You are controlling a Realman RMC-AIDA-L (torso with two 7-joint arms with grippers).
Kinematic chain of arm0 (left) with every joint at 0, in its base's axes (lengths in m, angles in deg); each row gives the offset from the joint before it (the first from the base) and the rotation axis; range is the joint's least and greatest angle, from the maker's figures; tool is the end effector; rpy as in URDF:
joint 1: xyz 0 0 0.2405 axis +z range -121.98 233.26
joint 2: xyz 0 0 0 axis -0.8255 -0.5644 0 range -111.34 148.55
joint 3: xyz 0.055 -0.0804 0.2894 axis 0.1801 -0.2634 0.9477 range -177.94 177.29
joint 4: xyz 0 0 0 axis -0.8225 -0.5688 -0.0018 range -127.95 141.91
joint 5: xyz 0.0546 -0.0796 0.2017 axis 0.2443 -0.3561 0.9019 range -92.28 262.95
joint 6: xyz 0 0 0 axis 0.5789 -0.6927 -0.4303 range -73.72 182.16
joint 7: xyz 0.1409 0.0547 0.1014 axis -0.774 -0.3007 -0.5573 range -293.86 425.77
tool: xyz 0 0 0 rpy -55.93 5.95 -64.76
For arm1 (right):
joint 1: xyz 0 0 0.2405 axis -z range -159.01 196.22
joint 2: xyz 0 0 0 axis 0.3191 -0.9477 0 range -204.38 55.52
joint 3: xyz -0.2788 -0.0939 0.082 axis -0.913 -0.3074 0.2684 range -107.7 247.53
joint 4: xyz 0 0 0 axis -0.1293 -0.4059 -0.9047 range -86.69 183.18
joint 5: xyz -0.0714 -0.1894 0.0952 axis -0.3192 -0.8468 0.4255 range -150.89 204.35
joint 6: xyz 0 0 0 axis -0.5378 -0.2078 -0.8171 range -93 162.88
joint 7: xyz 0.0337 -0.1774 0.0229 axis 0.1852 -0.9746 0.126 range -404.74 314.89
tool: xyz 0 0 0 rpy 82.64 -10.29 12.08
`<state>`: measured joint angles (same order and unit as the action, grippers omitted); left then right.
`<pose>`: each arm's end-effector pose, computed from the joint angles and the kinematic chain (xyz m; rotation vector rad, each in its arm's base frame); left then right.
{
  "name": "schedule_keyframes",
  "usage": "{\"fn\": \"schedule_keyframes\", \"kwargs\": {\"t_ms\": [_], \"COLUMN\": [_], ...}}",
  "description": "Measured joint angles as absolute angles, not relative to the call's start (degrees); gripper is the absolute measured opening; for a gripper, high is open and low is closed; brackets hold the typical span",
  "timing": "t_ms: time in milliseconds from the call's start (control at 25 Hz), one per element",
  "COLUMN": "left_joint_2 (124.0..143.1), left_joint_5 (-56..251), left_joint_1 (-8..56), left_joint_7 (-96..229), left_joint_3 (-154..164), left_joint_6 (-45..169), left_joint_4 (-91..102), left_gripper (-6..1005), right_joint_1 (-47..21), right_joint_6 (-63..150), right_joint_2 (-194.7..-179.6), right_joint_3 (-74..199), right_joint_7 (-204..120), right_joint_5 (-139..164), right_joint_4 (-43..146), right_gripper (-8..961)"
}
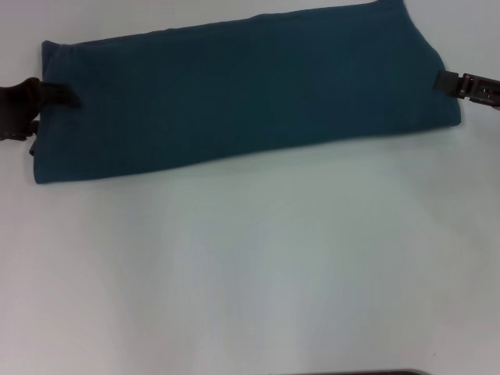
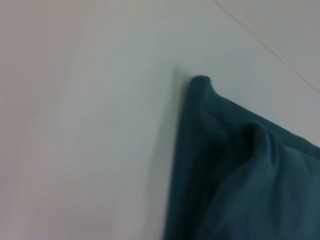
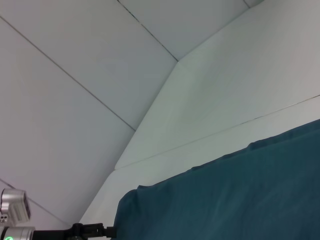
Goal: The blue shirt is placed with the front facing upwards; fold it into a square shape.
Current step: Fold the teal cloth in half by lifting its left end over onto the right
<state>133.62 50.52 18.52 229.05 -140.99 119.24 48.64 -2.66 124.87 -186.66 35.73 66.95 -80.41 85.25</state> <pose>-0.3718 0.4511 -0.0066 -1.6480 -1.9864 -0.2861 0.3670 0.3527 0.0250 -2.2298 1.4807 0.9249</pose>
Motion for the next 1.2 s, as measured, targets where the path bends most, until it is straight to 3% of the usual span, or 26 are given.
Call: {"fn": "schedule_keyframes", "kwargs": {"t_ms": [280, 640, 1200], "left_joint_2": [133.18, 129.98, 129.90], "left_joint_5": [50.4, 51.8, 54.6], "left_joint_1": [15.6, 11.1, 8.5], "left_joint_7": [227.9, 227.6, 228.1], "left_joint_3": [-140.9, -140.0, -137.1], "left_joint_6": [122.9, 128.9, 128.6], "left_joint_4": [46.0, 44.6, 43.6], "left_gripper": [793, 773, 432], "right_joint_1": [-2.7, -2.5, -2.0], "right_joint_6": [124.8, 124.8, 124.8], "right_joint_2": [-186.66, -186.58, -186.49], "right_joint_3": [35.7, 35.7, 35.7], "right_joint_7": [66.7, 66.3, 65.8], "right_joint_5": [-80.4, -80.4, -80.4], "right_joint_4": [85.2, 85.2, 84.5], "right_gripper": [898, 898, 898]}}
